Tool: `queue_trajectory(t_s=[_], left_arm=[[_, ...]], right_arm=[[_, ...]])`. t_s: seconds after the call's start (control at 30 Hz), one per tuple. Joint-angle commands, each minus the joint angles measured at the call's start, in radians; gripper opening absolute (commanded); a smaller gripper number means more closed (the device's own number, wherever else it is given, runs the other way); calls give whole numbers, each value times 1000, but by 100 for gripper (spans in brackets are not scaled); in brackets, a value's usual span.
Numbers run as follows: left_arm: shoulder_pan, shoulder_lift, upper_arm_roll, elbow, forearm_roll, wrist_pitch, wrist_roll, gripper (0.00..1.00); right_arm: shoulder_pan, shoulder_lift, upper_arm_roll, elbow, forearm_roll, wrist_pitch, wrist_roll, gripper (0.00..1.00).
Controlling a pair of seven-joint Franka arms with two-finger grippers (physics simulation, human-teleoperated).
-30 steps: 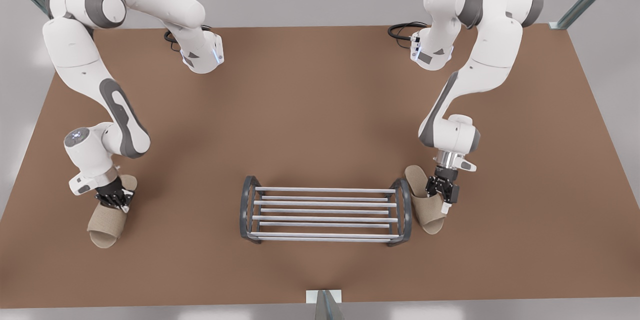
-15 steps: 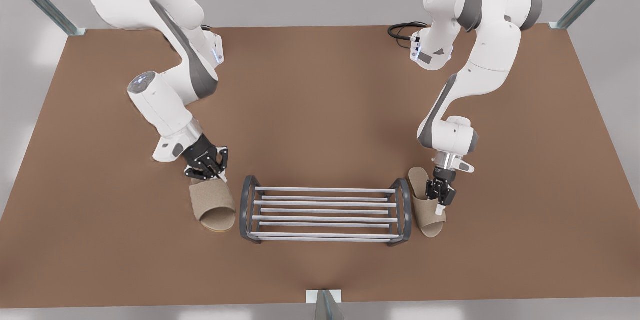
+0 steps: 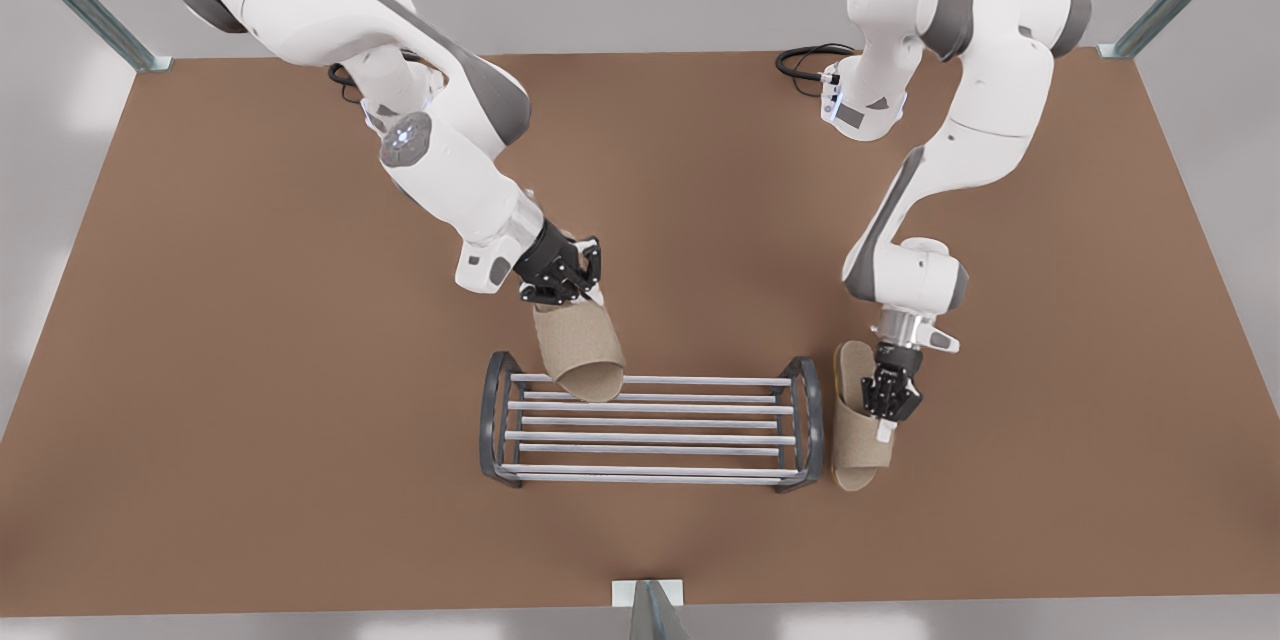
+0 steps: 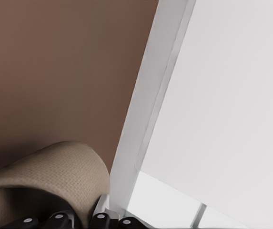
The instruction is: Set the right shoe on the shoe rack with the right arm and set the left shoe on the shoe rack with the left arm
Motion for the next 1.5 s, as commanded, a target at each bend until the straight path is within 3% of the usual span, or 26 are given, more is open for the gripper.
queue_trajectory(t_s=[0.0, 0.07, 0.2, 0.23, 0.27, 0.37, 0.4, 0.43, 0.47, 0.77, 0.87, 0.93, 1.0, 1.07, 1.1, 1.17, 1.3, 1.4, 1.43, 1.47], left_arm=[[11, -2, -4, 4, -514, -13, -12, 21], [38, -48, -6, 10, -484, 59, -10, 21], [129, -249, -55, 82, -329, 466, -9, 21], [136, -265, -116, 142, -341, 501, -26, 21], [149, -284, -133, 276, -341, 686, -26, 21], [143, -340, -208, 349, -281, 862, -21, 21], [141, -340, -219, 379, -280, 925, -21, 21], [136, -343, -225, 379, -249, 943, -21, 21], [115, -347, -230, 379, -247, 960, -24, 21], [-212, -343, -207, 379, -226, 922, -26, 21], [-272, -294, -205, 381, -195, 816, -24, 21], [-333, -258, -158, 378, -181, 770, -24, 21], [-361, -231, -142, 376, -166, 735, -24, 21], [-364, -206, -116, 378, -166, 684, -22, 21], [-364, -203, -92, 378, -152, 652, -19, 21], [-359, -177, -84, 376, -96, 650, -21, 21], [-378, -166, -84, 375, -97, 646, -21, 21], [-370, -145, -67, 375, -97, 593, -21, 30], [-368, -140, -66, 375, -97, 593, -21, 44], [-367, -140, -61, 375, -96, 593, -21, 100]], right_arm=[[98, 67, -91, 85, -101, 15, 482, 21], [143, 150, -150, 177, -138, 15, 461, 21], [181, 237, -174, 237, -198, 63, 458, 21], [215, 253, -205, 257, -199, 73, 458, 21], [253, 265, -240, 278, -199, 82, 458, 21], [270, 279, -257, 275, -199, 93, 459, 21], [273, 282, -259, 272, -213, 99, 458, 26], [276, 287, -271, 264, -215, 119, 456, 50], [279, 296, -272, 261, -215, 124, 462, 100], [255, 241, -266, 208, -216, 113, 465, 100], [261, 77, -259, 183, -210, -112, 536, 100], [230, -94, -251, 188, -126, -423, 505, 100], [43, -166, -255, 207, 6, -746, 107, 100], [-127, -168, -283, 238, -31, -1023, -208, 100], [-132, -169, -283, 299, -127, -1109, -280, 100], [-106, -258, -340, 339, -180, -1146, -507, 100], [-12, -332, -515, 367, -54, -1195, -490, 100], [21, -390, -575, 278, -15, -1129, -498, 100], [21, -381, -575, 280, -15, -1128, -500, 100], [21, -361, -573, 283, -17, -1129, -490, 100]])
